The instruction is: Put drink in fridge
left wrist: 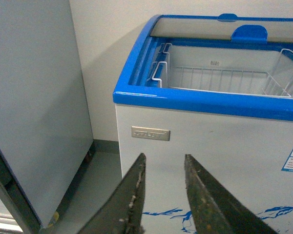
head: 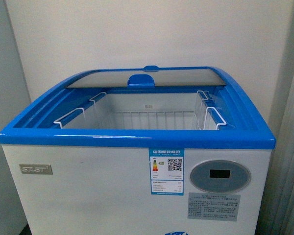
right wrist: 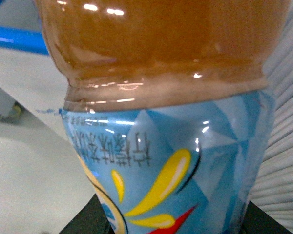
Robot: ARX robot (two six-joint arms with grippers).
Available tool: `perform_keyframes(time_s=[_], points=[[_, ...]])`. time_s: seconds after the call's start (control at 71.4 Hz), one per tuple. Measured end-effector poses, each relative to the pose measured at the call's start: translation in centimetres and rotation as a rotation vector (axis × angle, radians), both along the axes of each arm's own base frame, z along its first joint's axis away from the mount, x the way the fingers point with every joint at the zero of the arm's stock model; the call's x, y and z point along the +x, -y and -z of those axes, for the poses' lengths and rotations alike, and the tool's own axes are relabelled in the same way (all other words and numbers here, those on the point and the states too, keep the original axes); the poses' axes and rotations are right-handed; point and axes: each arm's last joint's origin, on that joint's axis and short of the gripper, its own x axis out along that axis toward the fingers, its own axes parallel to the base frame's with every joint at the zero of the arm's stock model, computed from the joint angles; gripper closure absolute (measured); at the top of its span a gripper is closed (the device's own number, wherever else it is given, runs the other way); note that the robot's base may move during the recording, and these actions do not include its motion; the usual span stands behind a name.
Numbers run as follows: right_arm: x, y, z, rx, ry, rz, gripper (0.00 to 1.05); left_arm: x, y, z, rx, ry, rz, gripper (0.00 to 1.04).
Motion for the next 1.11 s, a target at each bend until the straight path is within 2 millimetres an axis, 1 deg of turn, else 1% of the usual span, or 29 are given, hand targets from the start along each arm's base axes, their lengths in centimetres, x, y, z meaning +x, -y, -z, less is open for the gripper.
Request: perform_keyframes(time_s=[0.056, 0.112, 0.126, 0.14, 0.196, 0.266, 0.28, 0.336, 0.35, 0.42, 0.434, 0.546, 0.616, 0.672, 0.798, 0.896, 0.966, 1.106], points=[[3.1, 0.0, -0.4, -0.078, -0.014, -0.094, 0.69, -0.5, -0.3, 0.3, -0.001, 0.005, -0.006, 1.01], [7.3, -0.1, -0.9, -0.196, -0.01, -0.179, 0.69, -1.0, -0.9, 0.5, 0.003, 0.008, 0.023, 1.02], [7.8, -0.2, -0.9, -0.223, -0.009, -0.198, 0.69, -1.0, -1.0, 0.6, 0.003, 0.007, 0.02, 1.02], [8.9, -0.3, -0.9, -0.253, -0.012, -0.219, 0.69, -1.1, -1.2, 0.7, 0.003, 0.005, 0.011, 1.02], [12.9, -1.0, -0.9, -0.466, 0.006, -0.323, 0.69, -1.5, -1.4, 1.0, 0.003, 0.004, -0.008, 1.02], [15.2, -1.8, -0.9, -0.591, 0.011, -0.4, 0.69, -1.8, -1.4, 1.2, 0.003, 0.005, -0.004, 1.02], [16.2, -2.2, -0.8, -0.626, 0.01, -0.428, 0.69, -1.9, -1.4, 1.2, 0.003, 0.005, -0.003, 1.02], [18.1, -3.1, -0.6, -0.731, 0.012, -0.504, 0.69, -2.0, -1.4, 1.4, 0.003, 0.003, -0.004, 1.02], [19.0, -3.6, -0.5, -0.775, 0.014, -0.537, 0.69, -2.1, -1.5, 1.4, 0.003, 0.004, -0.004, 1.02], [21.2, -4.8, 0.0, -0.878, 0.021, -0.612, 0.69, -2.3, -1.5, 1.5, 0.003, 0.005, -0.004, 1.02], [22.0, -5.4, 0.2, -0.915, 0.025, -0.638, 0.69, -2.4, -1.5, 1.5, 0.003, 0.006, -0.004, 1.02], [25.7, -8.1, 1.2, -1.037, 0.018, -0.719, 0.69, -2.7, -1.5, 1.7, 0.003, 0.008, -0.004, 1.02], [27.5, -9.6, 1.8, -1.073, 0.022, -0.75, 0.69, -2.9, -1.5, 2.2, 0.004, 0.017, -0.004, 1.02], [28.7, -10.7, 2.3, -1.089, 0.021, -0.77, 0.69, -3.0, -1.5, 2.3, 0.005, 0.017, -0.005, 1.02], [30.9, -12.6, 3.5, -1.108, 0.009, -0.786, 0.7, -3.3, -1.5, 2.2, 0.005, 0.025, -0.003, 1.02], [32.0, -13.5, 4.3, -1.114, 0.001, -0.79, 0.7, -3.5, -1.5, 2.2, 0.005, 0.023, -0.004, 1.02], [32.8, -14.2, 5.4, -1.103, -0.009, -0.793, 0.7, -3.7, -1.5, 2.2, 0.005, 0.023, -0.004, 1.02], [33.7, -14.7, 6.8, -1.093, -0.009, -0.789, 0.7, -4.0, -1.5, 2.2, 0.005, 0.022, -0.004, 1.02]])
